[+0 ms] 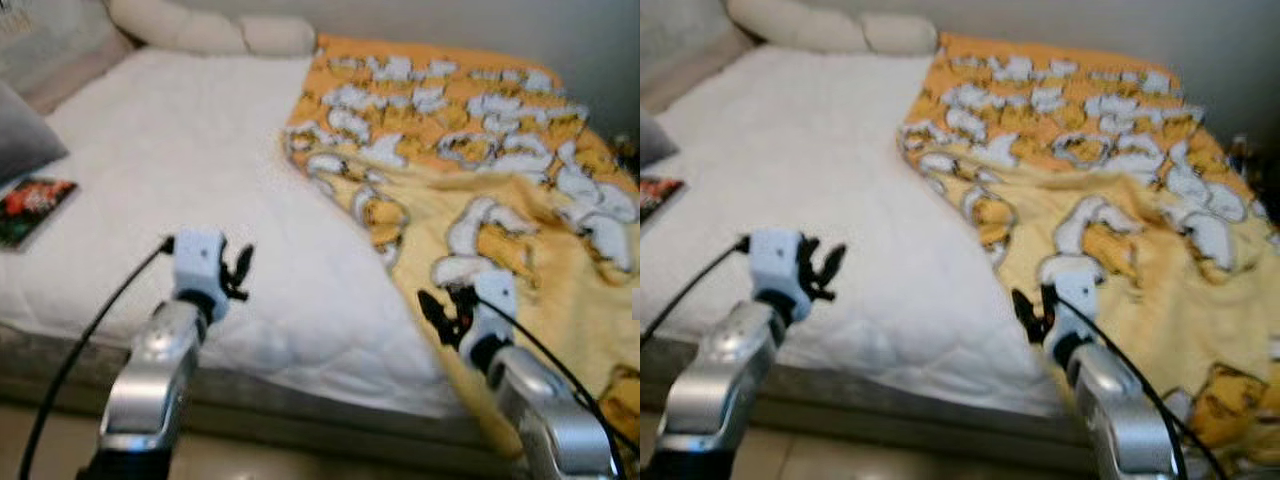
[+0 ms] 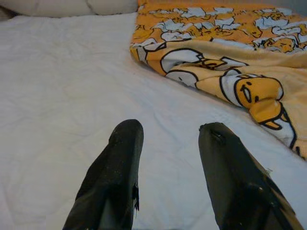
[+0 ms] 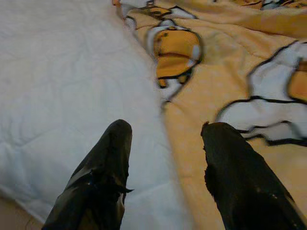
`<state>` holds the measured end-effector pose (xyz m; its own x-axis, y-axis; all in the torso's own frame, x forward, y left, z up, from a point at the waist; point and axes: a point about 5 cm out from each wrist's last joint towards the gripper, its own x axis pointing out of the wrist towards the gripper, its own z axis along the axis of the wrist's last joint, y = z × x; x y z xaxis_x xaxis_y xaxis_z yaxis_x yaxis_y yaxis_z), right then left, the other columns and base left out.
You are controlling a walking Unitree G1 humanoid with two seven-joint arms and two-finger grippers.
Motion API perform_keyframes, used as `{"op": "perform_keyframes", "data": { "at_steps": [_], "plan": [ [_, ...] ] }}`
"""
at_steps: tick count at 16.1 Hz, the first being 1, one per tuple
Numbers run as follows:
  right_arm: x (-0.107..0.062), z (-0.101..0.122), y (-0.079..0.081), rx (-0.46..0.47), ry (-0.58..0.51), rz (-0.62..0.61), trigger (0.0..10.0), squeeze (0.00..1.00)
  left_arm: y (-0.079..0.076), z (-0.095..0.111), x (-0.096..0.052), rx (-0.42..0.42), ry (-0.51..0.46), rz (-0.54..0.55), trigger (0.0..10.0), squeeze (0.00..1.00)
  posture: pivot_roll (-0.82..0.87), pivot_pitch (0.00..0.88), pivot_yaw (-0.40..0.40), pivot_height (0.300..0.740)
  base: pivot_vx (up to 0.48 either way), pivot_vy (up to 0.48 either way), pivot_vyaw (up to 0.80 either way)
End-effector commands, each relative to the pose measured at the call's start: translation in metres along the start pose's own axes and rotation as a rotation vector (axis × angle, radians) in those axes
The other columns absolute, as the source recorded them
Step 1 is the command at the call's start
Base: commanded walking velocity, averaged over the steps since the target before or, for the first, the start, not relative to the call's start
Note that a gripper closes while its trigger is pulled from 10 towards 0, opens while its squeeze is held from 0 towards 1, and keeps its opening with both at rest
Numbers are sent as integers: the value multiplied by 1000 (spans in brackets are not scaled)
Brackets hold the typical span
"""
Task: Clean up the room
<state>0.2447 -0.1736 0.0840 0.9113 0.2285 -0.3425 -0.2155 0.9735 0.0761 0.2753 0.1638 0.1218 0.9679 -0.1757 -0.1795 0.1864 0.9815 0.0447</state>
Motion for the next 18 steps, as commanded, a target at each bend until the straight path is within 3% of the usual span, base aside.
{"op": "perform_keyframes", "data": {
  "at_steps": [1,10,18],
  "plan": [
    [-1,4,-5,-15,-9,-18,10000,0,-4,3,1,3,-10,-9,10000,0,-12,0,17,740,0,-480,0],
    [-1,3,-4,-50,6,-2,10000,0,-6,2,-1,8,-3,-15,10000,0,-11,0,15,740,0,-480,0],
    [3,4,-1,-72,9,31,10000,0,-5,2,-2,26,-4,-10,10000,0,-5,0,12,740,0,-480,800]
  ]
}}
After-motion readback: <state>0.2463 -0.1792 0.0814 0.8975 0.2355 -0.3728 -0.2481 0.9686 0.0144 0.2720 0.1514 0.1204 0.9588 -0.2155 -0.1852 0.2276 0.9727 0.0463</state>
